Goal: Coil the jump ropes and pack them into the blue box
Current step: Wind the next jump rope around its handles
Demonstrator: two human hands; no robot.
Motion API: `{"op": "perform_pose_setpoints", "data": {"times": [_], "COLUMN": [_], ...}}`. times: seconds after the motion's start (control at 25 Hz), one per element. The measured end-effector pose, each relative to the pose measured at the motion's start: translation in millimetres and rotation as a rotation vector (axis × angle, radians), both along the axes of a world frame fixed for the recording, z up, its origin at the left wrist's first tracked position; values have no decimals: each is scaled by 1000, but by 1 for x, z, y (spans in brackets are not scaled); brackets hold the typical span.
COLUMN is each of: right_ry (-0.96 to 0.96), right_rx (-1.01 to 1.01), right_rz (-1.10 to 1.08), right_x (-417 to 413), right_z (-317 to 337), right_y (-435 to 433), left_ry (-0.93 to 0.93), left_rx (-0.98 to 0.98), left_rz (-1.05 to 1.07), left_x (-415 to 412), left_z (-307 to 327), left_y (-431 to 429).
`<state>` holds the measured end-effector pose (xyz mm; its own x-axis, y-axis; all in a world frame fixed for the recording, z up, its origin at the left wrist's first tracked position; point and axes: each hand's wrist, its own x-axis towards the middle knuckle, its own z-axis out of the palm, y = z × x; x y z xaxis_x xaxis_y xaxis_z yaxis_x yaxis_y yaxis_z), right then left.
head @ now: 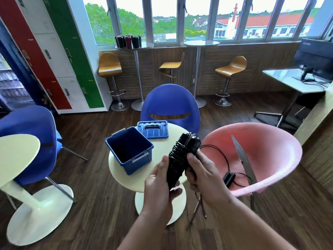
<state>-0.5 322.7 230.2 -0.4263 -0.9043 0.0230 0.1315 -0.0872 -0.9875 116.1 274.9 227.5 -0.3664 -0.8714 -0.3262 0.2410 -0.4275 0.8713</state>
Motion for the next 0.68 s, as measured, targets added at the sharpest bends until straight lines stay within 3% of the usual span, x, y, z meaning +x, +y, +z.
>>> {"op": "perform_pose_setpoints", "data": {"times": [0.2, 0.4, 0.52, 0.68], "right_ry": [-98, -16, 110, 217], "right_rx": [-6, 24, 33, 69], "right_rz": [-47, -22, -24, 54], "right_x": [-6, 6, 11, -9], "right_z": [5, 2, 4, 12], "right_y": [6, 8, 7, 12], "left_ry": [-318, -890, -932, -716], "left_rx": [-548, -1046, -1200, -1086], "left_rz": [-224, -305, -305, -277], "left_x": [16, 13, 12, 21], "left_z": [4, 15, 16, 12], "left_y": [-9, -18, -12, -20]}}
